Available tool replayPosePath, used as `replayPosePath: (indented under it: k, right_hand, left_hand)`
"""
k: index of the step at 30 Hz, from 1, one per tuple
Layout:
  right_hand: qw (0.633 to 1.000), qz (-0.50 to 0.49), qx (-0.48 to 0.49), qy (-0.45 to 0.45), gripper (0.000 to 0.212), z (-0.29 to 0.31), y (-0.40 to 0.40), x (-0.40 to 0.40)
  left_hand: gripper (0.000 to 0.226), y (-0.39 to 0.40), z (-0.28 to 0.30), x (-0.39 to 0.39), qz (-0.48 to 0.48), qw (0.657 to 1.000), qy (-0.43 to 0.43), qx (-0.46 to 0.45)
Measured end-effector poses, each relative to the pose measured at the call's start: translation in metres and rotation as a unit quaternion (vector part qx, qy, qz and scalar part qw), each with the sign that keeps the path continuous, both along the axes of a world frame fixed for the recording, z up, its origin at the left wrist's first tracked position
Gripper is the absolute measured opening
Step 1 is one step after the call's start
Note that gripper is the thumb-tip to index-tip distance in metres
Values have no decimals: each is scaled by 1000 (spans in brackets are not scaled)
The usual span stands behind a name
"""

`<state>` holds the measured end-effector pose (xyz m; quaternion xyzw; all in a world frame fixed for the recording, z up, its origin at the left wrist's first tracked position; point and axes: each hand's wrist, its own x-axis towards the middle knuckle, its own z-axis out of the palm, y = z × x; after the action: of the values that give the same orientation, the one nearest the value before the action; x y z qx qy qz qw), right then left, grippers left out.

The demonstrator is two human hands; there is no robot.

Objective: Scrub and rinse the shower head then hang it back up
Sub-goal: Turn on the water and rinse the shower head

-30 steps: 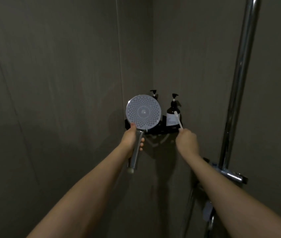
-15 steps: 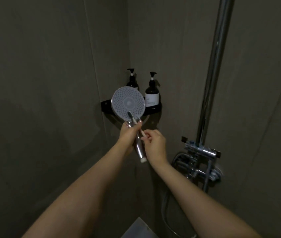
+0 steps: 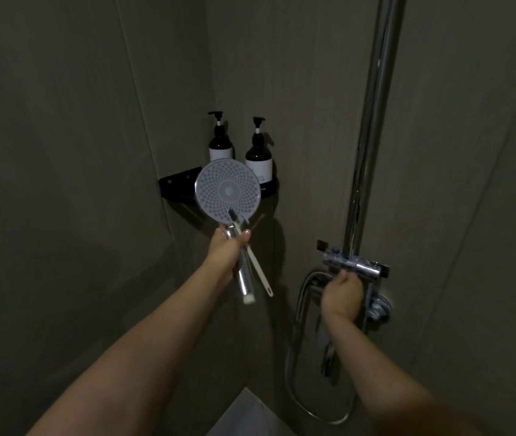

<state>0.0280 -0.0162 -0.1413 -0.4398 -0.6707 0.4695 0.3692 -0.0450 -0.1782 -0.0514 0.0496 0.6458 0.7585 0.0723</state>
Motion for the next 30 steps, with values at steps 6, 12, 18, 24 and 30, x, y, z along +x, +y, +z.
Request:
replayPosePath:
  k: [6, 12, 18, 24, 30]
  right_hand:
    - [951, 34, -305, 37, 33, -28, 35, -2]
    - [846, 93, -485, 202, 16, -33, 44, -9]
    - [805, 115, -535, 230, 19, -36, 44, -12]
    - [956, 64, -285, -7, 27, -32, 34, -21]
    - [971, 78, -213, -78, 42, -21, 25, -22]
  left_hand:
    - [38, 10, -2, -1, -28, 999, -3, -29]
    - [34, 15, -9, -6, -53, 997, 19, -47]
    - [30, 13, -10, -11, -53, 998, 19, -42]
    - [30, 11, -11, -17, -45, 997, 6, -57]
    - [30, 11, -11, -18, -47, 998, 6, -50]
